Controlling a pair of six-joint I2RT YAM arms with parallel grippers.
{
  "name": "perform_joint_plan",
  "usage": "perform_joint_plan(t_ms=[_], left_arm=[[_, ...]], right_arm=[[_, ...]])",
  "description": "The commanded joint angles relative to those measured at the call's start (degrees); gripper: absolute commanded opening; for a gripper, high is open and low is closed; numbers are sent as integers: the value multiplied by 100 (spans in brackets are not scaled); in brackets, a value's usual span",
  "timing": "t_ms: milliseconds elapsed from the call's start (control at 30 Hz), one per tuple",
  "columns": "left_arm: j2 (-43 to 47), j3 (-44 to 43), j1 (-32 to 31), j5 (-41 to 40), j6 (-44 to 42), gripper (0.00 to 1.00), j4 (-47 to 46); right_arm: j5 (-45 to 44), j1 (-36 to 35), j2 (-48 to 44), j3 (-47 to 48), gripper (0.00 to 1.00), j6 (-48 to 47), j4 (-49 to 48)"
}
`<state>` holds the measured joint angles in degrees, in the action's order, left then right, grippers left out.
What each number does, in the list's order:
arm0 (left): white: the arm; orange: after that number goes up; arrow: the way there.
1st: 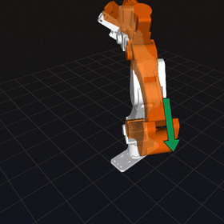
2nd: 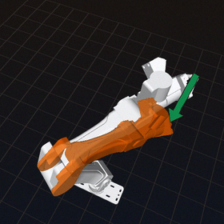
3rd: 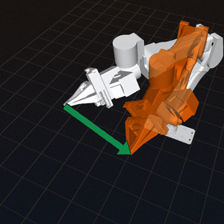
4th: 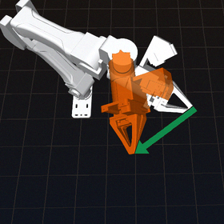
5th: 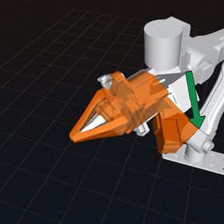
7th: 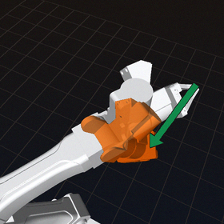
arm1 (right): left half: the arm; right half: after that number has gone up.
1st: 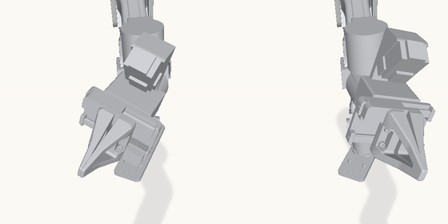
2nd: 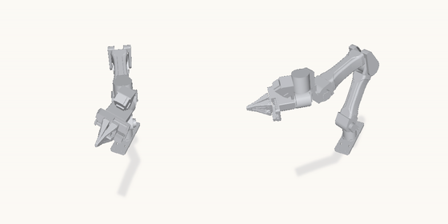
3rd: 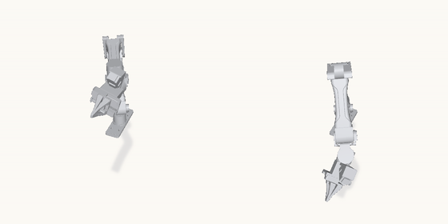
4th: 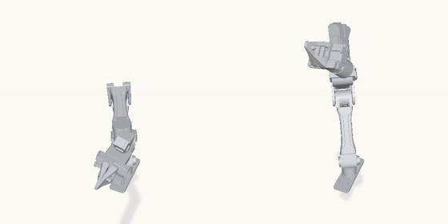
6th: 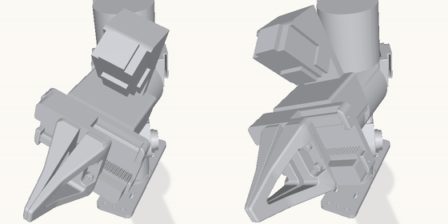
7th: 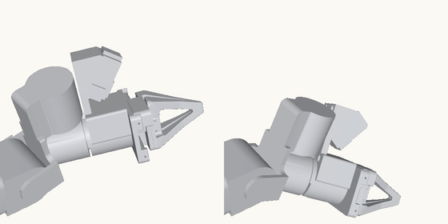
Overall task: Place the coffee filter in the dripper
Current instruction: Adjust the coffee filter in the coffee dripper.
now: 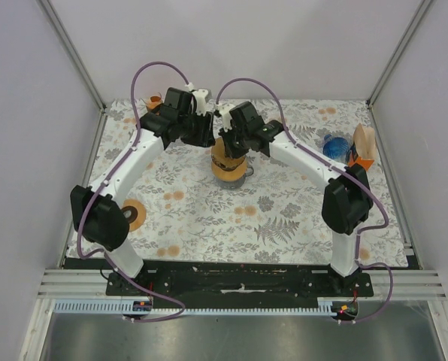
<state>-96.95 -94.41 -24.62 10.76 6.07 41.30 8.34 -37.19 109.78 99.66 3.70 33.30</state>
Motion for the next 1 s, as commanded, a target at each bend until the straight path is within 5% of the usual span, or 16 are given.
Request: perform_joint_plan(t_ms=[0, 233, 633, 967], left_arm=[[255, 326, 150, 215, 728, 57, -359], [97, 758, 212, 760, 1177, 64, -667], [9, 802, 282, 839, 1379, 59, -790], [-61, 1354, 686, 1885, 2267, 59, -1484]], right_arm=[[-438, -43, 324, 203, 0, 52, 238], [-799, -245, 729, 423, 0, -107, 484], [-966, -403, 1318, 739, 0, -212, 880], [-719, -403, 1494, 695, 0, -151, 1065]])
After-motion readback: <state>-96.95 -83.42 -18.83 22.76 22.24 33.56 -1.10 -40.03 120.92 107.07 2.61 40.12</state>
